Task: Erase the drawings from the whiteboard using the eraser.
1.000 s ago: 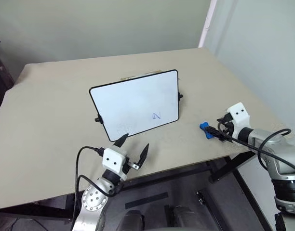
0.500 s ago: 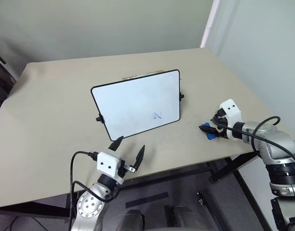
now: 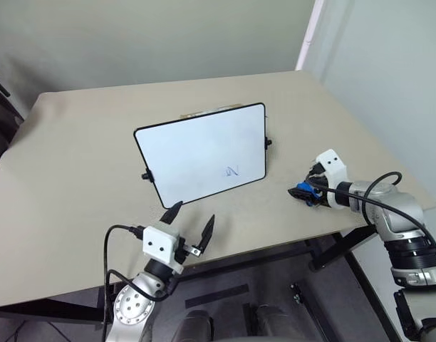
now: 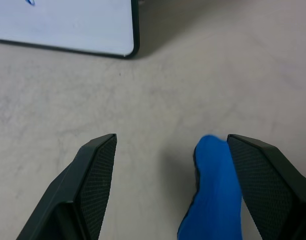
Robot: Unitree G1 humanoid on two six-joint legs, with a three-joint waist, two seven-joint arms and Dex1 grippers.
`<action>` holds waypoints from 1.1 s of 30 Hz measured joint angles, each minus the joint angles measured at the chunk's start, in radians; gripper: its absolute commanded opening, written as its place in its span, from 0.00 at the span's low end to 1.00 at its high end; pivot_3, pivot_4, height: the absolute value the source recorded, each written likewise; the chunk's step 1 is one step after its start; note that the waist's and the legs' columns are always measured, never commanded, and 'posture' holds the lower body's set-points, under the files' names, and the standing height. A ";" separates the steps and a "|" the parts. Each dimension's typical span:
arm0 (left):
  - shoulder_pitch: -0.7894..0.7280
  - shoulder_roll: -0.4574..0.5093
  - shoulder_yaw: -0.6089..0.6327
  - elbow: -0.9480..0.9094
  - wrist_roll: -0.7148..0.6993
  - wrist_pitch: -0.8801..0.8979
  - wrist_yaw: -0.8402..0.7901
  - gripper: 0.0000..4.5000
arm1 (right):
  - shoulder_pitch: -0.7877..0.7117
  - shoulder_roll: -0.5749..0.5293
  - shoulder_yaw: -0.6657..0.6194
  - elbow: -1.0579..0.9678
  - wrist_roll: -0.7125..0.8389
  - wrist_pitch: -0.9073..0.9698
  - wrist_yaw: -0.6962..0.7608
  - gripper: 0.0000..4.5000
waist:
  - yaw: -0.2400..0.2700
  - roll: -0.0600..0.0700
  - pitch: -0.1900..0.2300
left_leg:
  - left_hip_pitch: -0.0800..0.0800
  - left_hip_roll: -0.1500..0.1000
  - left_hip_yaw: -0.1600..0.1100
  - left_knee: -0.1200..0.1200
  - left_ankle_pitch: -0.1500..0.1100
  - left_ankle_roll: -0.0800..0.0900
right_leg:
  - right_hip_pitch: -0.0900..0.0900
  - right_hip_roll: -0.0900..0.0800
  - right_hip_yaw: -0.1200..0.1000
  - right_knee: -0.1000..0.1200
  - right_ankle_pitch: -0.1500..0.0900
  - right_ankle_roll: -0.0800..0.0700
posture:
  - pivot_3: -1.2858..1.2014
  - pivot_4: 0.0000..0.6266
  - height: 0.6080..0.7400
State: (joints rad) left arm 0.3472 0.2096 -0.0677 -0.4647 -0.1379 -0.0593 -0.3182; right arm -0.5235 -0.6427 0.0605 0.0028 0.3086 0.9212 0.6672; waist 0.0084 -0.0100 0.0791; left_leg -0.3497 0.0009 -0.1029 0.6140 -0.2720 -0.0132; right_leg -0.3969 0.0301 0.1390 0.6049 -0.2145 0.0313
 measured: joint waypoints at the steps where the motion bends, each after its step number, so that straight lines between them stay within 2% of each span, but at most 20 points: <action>1: 0.002 0.000 0.004 -0.001 -0.002 0.000 0.000 1.00 | 0.000 0.001 0.000 0.001 0.000 0.000 0.000 0.83 | 0.000 0.000 0.000 | 0.000 0.000 0.000 0.000 0.000 0.000 | 0.000 0.000 0.000 0.000 0.000 0.000 | 0.52 0.24 0.92; 7: 0.003 0.003 0.011 -0.005 -0.012 0.000 -0.003 1.00 | 0.001 0.007 0.002 0.006 0.000 0.000 0.001 0.83 | 0.000 0.000 0.000 | 0.000 0.000 0.000 0.000 0.000 0.000 | 0.000 0.000 0.000 0.000 0.000 -0.001 | 0.52 0.24 0.92; 10: 0.005 0.003 0.011 -0.010 -0.012 0.000 -0.002 1.00 | 0.002 0.011 0.007 0.006 0.000 0.000 0.002 0.70 | 0.000 0.000 0.000 | 0.000 0.000 0.000 0.000 0.000 0.000 | 0.000 0.000 0.000 0.000 0.000 -0.001 | 0.52 0.24 0.92; 14: 0.010 0.003 0.010 -0.010 -0.011 0.000 -0.001 1.00 | 0.002 0.011 0.010 0.008 0.000 0.000 0.010 0.39 | 0.000 0.000 0.000 | 0.000 0.000 0.000 0.000 0.000 0.000 | 0.000 0.000 0.000 0.000 0.000 -0.001 | 0.52 0.24 0.92; 25: 0.001 0.002 0.010 -0.010 -0.011 0.000 0.000 1.00 | 0.001 0.011 0.010 0.040 0.001 0.003 0.012 0.39 | 0.000 0.000 0.000 | 0.000 0.000 0.000 0.000 0.000 0.000 | 0.000 0.000 0.000 0.000 0.000 -0.001 | 0.52 0.24 0.92; 29: -0.001 0.003 0.010 -0.010 -0.009 -0.001 -0.001 1.00 | 0.001 0.011 0.010 0.040 0.001 0.006 0.015 0.12 | 0.000 0.000 0.000 | 0.000 0.000 0.000 0.000 0.000 -0.001 | 0.000 0.000 0.000 0.000 0.003 -0.006 | 0.52 0.24 0.92; 33: -0.004 0.004 0.010 -0.010 -0.007 -0.001 -0.001 1.00 | 0.001 0.012 0.010 0.032 0.002 0.007 0.019 0.12 | 0.000 0.000 0.000 | 0.000 0.000 0.000 0.000 0.000 -0.001 | 0.000 0.000 0.000 0.000 0.003 -0.005 | 0.52 0.24 0.92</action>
State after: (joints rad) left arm 0.3434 0.2132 -0.0573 -0.4744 -0.1450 -0.0599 -0.3192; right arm -0.5225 -0.6306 0.0706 0.0349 0.3108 0.9285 0.6859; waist 0.0081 -0.0098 0.0792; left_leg -0.3499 0.0009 -0.1030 0.6137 -0.2724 -0.0137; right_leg -0.3973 0.0300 0.1390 0.6049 -0.2119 0.0260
